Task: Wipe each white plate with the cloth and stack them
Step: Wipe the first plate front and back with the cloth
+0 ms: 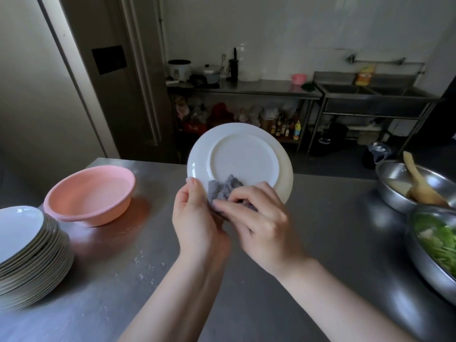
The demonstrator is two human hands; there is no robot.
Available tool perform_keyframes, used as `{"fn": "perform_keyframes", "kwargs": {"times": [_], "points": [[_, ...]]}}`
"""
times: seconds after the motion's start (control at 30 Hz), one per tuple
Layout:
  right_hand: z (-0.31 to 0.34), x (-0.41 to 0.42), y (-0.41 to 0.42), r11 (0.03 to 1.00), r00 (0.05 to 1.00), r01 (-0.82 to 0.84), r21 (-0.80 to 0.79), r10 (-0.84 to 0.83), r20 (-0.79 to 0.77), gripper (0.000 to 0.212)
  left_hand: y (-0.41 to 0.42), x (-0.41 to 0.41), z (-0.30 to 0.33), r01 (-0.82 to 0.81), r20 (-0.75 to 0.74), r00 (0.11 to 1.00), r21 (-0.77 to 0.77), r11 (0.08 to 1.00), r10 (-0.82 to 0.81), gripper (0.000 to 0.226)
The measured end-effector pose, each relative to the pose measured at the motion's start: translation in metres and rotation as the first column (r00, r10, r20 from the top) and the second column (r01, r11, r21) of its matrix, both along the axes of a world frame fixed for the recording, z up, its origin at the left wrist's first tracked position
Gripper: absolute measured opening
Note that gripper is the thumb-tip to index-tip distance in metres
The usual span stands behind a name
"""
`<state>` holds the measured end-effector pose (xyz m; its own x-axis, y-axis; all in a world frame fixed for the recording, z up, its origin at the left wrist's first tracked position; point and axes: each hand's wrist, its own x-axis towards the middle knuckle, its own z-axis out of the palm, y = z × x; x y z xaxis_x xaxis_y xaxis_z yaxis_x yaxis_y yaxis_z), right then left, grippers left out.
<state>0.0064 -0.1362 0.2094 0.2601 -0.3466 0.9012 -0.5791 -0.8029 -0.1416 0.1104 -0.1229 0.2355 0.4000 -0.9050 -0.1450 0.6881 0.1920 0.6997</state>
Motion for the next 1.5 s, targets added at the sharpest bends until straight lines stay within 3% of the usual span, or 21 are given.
{"fn": "perform_keyframes", "kwargs": {"times": [0.1, 0.2, 0.3, 0.37, 0.47, 0.57, 0.63, 0.8, 0.93, 1.07, 1.2, 1.33, 1.5], "points": [[-0.004, -0.027, -0.003, 0.999, 0.980, 0.048, 0.017, -0.051, 0.192, 0.016, -0.005, 0.012, -0.001, -0.087, 0.062, 0.994, -0.001, 0.996, 0.087, 0.023], [0.008, -0.041, -0.014, 0.977, 0.916, 0.058, 0.204, -0.133, 0.379, 0.017, -0.003, 0.013, -0.006, -0.092, 0.131, 0.987, -0.014, 0.996, 0.093, 0.025], [0.033, -0.046, -0.029, 0.926, 0.880, 0.026, 0.376, -0.200, 0.431, 0.017, 0.002, 0.010, -0.011, -0.114, 0.166, 0.980, -0.010, 0.993, 0.114, 0.028], [0.045, -0.044, -0.034, 0.907, 0.864, 0.071, 0.416, -0.264, 0.429, 0.017, 0.006, 0.004, -0.013, -0.150, 0.200, 0.968, -0.027, 0.988, 0.152, 0.026], [0.046, -0.025, -0.027, 0.932, 0.890, 0.195, 0.305, -0.299, 0.344, 0.021, 0.009, -0.007, -0.011, -0.173, 0.260, 0.946, -0.095, 0.980, 0.192, 0.022], [0.031, -0.005, -0.011, 0.977, 0.984, 0.079, 0.198, -0.108, 0.140, 0.024, 0.006, -0.008, -0.006, -0.142, 0.244, 0.957, -0.086, 0.986, 0.159, 0.020], [0.022, -0.010, -0.007, 0.986, 0.999, -0.029, 0.167, 0.022, 0.043, 0.021, 0.004, 0.000, -0.004, -0.154, 0.212, 0.964, -0.057, 0.986, 0.163, 0.023], [0.029, -0.021, -0.010, 0.959, 0.950, 0.127, 0.253, -0.191, 0.246, 0.020, 0.005, 0.011, -0.006, -0.164, 0.351, 0.917, -0.104, 0.981, 0.191, 0.025], [0.043, 0.007, 0.000, 0.992, 0.993, 0.033, 0.119, -0.046, 0.109, 0.017, 0.013, 0.001, -0.012, -0.082, 0.434, 0.890, -0.143, 0.986, 0.137, 0.026], [0.068, 0.007, -0.008, 0.941, 0.988, 0.063, 0.333, -0.106, 0.112, 0.014, 0.013, 0.004, -0.014, -0.085, 0.501, 0.851, -0.162, 0.983, 0.156, 0.026], [0.072, -0.016, -0.023, 0.892, 0.957, 0.078, 0.445, -0.192, 0.217, 0.015, 0.012, 0.016, -0.014, -0.098, 0.452, 0.874, -0.190, 0.977, 0.176, 0.034], [0.046, -0.037, -0.020, 0.863, 0.864, 0.029, 0.505, -0.276, 0.421, 0.016, 0.004, 0.027, -0.009, -0.201, 0.226, 0.945, -0.164, 0.966, 0.236, 0.045], [-0.009, -0.017, 0.010, 0.936, 0.837, 0.078, 0.343, -0.248, 0.488, 0.015, -0.005, 0.016, -0.009, -0.249, 0.075, 0.965, -0.040, 0.968, 0.252, 0.042]]}}
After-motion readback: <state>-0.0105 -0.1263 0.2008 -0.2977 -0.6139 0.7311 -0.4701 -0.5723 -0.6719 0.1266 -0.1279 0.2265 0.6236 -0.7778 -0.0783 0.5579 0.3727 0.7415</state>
